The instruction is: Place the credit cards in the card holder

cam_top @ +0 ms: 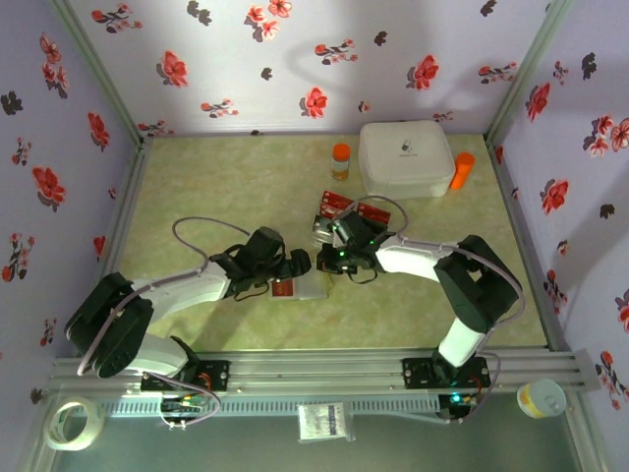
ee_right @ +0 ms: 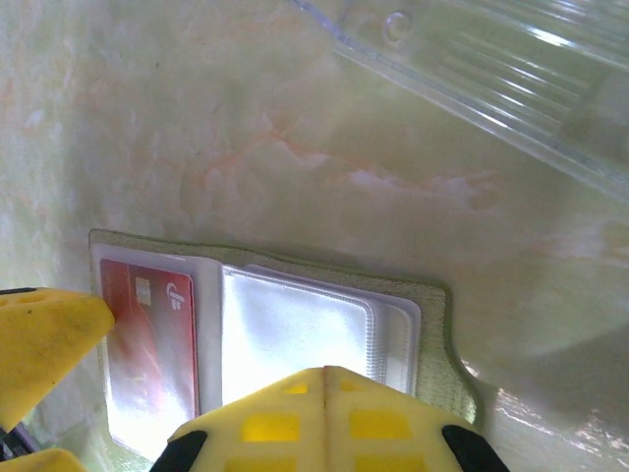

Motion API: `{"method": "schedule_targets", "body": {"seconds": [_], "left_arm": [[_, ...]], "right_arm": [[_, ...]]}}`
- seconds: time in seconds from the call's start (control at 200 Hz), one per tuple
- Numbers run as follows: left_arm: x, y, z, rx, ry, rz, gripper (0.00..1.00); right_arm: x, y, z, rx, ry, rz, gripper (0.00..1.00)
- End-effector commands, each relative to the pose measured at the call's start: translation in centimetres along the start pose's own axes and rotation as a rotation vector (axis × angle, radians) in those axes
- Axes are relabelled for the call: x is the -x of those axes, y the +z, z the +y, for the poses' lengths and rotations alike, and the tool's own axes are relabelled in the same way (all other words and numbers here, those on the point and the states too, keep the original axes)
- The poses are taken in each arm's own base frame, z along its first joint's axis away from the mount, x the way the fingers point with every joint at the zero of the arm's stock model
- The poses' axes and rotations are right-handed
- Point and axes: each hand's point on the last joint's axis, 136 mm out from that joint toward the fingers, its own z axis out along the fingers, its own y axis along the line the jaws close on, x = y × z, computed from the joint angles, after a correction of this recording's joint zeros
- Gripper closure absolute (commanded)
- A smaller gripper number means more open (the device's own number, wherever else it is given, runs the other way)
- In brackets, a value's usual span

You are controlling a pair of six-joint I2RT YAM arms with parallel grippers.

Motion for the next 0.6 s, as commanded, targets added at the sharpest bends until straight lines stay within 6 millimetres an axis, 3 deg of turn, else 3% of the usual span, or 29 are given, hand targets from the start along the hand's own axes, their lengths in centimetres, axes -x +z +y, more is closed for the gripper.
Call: {"method": "schedule_targets", "body": {"seconds": [0.0,0.595], "left_arm": [[-0.3,0.2,0.7,0.030,0.049,0.021,0.00],[-0.8,0.9,2.9,0.162,0.211,0.080,0.00]], "right_arm": [[0.5,0.3,1.1,0.025,-0.018,0.002,0.98],[-0.5,1.7,-0.6,-0.035,-0.020,0.059,0.98]]}}
